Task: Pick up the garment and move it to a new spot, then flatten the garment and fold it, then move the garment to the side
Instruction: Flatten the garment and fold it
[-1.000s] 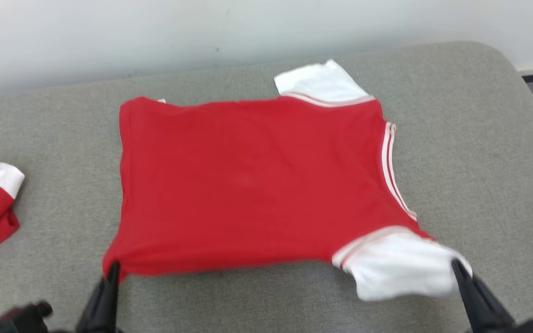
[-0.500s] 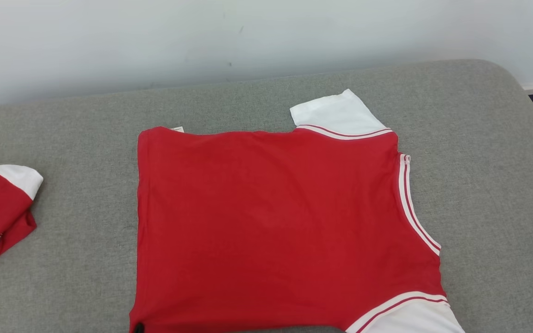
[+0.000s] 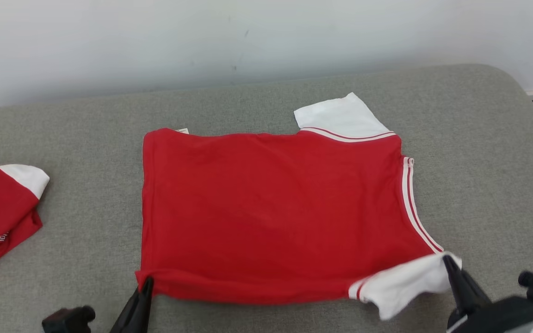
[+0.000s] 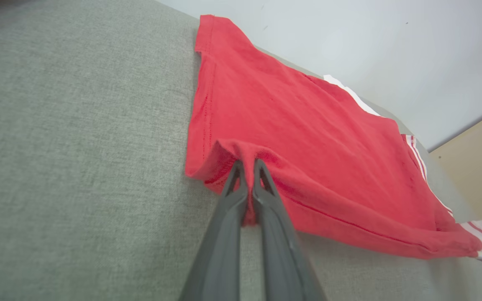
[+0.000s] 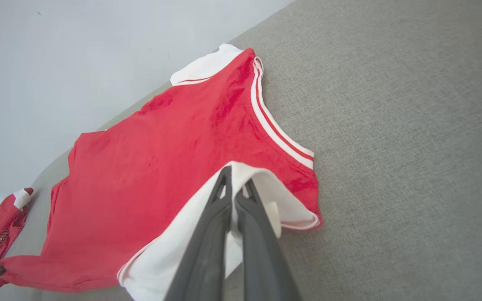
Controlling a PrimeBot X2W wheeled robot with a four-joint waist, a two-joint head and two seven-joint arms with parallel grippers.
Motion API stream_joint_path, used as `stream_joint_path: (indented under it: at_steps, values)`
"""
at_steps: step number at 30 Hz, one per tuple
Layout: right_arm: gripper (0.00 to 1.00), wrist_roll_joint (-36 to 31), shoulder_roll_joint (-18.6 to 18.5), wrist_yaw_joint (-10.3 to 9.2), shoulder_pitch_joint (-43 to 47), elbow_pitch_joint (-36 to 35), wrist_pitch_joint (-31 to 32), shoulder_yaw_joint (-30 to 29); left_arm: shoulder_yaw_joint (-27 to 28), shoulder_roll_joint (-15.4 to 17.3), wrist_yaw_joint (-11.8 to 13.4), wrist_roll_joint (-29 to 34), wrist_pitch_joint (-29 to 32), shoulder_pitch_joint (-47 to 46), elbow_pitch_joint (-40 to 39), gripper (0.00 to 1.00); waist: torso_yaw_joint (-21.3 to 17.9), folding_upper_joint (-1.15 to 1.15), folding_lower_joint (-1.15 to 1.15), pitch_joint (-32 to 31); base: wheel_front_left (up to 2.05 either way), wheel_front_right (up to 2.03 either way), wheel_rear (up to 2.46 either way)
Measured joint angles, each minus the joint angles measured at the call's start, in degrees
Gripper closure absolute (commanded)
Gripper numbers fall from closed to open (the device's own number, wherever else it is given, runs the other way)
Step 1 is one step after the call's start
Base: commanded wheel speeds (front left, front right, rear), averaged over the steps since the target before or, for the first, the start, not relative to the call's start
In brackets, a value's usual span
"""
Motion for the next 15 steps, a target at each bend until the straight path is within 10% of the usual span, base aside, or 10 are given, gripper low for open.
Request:
stream_joint_path:
  at_steps: [14, 15]
  values:
    - [1.0, -4.0, 0.3, 0.0, -24.0, 22.2, -2.8, -0.2, -0.9, -0.9, -1.7, 0.9, 1.2, -12.0, 8.8, 1.0, 0.8, 0.01, 0.01, 3.5, 0.0, 0.0, 0.0]
    - [0.88, -4.0, 0.4, 0.0, -25.0, 23.7, -3.9, -0.2, -0.9, -1.0, -1.9, 0.9, 1.0, -12.5, 9.6, 1.0, 0.7, 0.01, 0.01, 3.5, 0.0, 0.0, 0.0]
